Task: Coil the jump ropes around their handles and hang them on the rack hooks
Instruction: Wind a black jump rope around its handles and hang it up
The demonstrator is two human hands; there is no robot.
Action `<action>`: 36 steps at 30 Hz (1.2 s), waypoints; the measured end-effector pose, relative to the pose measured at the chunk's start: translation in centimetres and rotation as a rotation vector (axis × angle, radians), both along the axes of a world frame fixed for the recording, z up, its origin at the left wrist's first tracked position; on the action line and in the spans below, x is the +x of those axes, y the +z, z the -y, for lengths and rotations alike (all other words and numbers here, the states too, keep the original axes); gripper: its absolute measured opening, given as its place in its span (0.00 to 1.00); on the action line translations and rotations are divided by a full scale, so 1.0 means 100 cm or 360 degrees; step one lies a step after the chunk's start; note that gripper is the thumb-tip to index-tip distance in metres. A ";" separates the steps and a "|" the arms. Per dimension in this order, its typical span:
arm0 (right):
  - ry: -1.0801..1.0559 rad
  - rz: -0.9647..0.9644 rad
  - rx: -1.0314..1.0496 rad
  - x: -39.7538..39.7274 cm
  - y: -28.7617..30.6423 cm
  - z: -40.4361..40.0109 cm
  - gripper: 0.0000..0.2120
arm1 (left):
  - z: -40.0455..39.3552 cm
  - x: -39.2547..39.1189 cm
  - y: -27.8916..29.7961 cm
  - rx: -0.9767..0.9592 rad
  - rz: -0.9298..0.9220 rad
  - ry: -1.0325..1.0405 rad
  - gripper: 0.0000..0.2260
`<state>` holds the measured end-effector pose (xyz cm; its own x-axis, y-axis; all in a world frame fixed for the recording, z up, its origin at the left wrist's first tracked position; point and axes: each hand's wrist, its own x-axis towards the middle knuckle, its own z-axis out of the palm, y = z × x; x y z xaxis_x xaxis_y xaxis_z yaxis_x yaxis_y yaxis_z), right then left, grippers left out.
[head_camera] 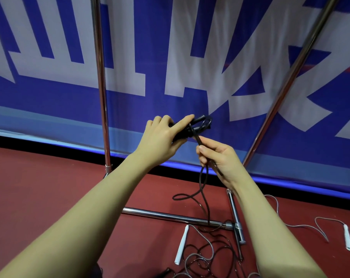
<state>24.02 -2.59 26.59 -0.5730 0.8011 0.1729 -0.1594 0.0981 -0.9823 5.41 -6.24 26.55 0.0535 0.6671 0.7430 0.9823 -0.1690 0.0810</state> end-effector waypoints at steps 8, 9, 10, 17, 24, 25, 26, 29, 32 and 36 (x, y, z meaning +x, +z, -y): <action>-0.0129 -0.0129 -0.0142 -0.005 -0.003 -0.002 0.08 | 0.008 0.015 0.007 -0.0322 0.0843 -0.0486 0.25; -0.0160 -0.0147 -0.0119 -0.005 -0.002 -0.003 0.10 | 0.008 0.017 0.007 -0.0353 0.1009 -0.0556 0.23; -0.0199 -0.0154 -0.0080 -0.005 -0.002 -0.003 0.12 | 0.008 0.018 0.006 -0.0383 0.1139 -0.0593 0.22; -0.0176 -0.0175 -0.0010 -0.004 -0.003 -0.003 0.17 | 0.010 0.027 0.002 -0.0547 0.0566 -0.0148 0.24; -0.0313 0.0091 0.0215 0.003 0.000 -0.006 0.16 | 0.013 0.029 0.005 -0.0539 0.0970 -0.0506 0.20; -0.0287 0.0138 0.0233 0.004 0.000 -0.006 0.16 | 0.014 0.029 0.006 -0.0577 0.1012 -0.0559 0.20; -0.0239 0.0152 0.0254 0.004 0.000 -0.004 0.15 | 0.016 0.028 0.007 -0.0607 0.1019 -0.0588 0.21; -0.0098 0.0070 0.0270 0.002 0.001 0.000 0.13 | 0.017 0.027 0.008 -0.0620 0.0954 -0.0587 0.26; -0.0150 -0.0090 0.0165 0.001 0.001 -0.001 0.11 | 0.015 0.028 0.009 -0.0551 0.0984 -0.0621 0.26; -0.0267 -0.0195 0.0033 0.005 0.002 -0.002 0.08 | 0.011 0.030 0.010 -0.0473 0.0851 -0.0547 0.28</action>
